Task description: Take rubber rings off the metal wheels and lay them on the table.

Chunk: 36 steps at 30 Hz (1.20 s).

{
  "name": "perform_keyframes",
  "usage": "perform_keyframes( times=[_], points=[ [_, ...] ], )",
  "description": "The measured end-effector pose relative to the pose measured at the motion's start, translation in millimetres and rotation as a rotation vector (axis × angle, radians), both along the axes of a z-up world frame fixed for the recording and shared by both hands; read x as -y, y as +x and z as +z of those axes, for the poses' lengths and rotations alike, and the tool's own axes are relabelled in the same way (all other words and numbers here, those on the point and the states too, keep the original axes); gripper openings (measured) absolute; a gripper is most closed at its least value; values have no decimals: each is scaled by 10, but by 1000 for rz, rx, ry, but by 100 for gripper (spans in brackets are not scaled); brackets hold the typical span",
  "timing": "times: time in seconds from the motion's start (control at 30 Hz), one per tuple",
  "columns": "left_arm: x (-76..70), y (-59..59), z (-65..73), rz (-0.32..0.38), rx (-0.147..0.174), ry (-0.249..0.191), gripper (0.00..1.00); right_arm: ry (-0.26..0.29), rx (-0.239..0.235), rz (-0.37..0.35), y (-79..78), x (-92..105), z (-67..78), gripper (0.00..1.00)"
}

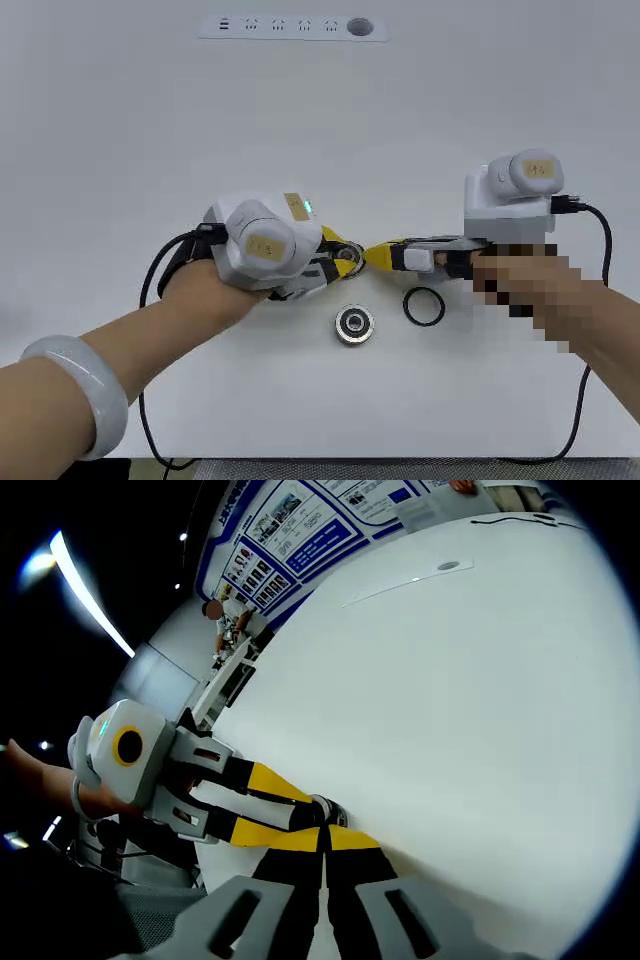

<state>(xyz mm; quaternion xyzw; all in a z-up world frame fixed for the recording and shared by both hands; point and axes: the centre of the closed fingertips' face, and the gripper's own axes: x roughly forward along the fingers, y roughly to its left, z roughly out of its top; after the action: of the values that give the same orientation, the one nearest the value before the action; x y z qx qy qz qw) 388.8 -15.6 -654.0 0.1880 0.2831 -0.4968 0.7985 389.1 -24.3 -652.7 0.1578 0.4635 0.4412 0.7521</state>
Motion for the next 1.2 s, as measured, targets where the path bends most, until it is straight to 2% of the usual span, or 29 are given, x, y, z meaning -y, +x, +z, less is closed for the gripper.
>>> perform_keyframes(
  times=[0.03,0.07,0.1,0.17,0.2,0.23,0.3,0.33,0.37,0.4,0.43,0.5,0.6,1.07,1.2],
  points=[
    [0,0,0,0,0,1,13,1,-1,-1,-2,-1,2,1],
    [1,1,-1,1,0,0,13,79,-26,-10,-15,-87,110,1],
    [1,3,-1,1,0,0,13,53,-36,-16,-21,-63,82,1],
    [3,5,-3,1,1,1,13,11,14,10,-4,-76,45,1],
    [4,5,-3,2,0,0,13,23,-4,3,-9,-79,50,1],
    [4,5,-3,2,0,0,13,43,-26,-4,-31,-102,70,1],
    [5,5,-3,1,0,1,13,73,-18,5,-41,-136,124,1],
    [5,6,-3,1,1,0,13,151,-27,-10,-25,-217,267,1],
    [5,6,-3,1,1,-1,13,152,-22,-25,6,-216,301,1],
    [5,5,-2,2,0,-2,13,68,8,8,9,-156,212,1],
    [5,5,-2,0,2,-1,13,78,28,13,22,-173,217,1],
    [7,4,-2,-1,1,1,13,99,-11,-8,6,-160,211,1],
    [8,3,-2,-3,1,2,13,97,-12,-15,5,-143,215,1],
    [12,-3,10,-22,16,-10,15,49,-13,-28,-4,-120,107,2],
    [13,-11,88,-22,28,-30,17,37,-15,-37,11,-98,83,2]
  ],
)
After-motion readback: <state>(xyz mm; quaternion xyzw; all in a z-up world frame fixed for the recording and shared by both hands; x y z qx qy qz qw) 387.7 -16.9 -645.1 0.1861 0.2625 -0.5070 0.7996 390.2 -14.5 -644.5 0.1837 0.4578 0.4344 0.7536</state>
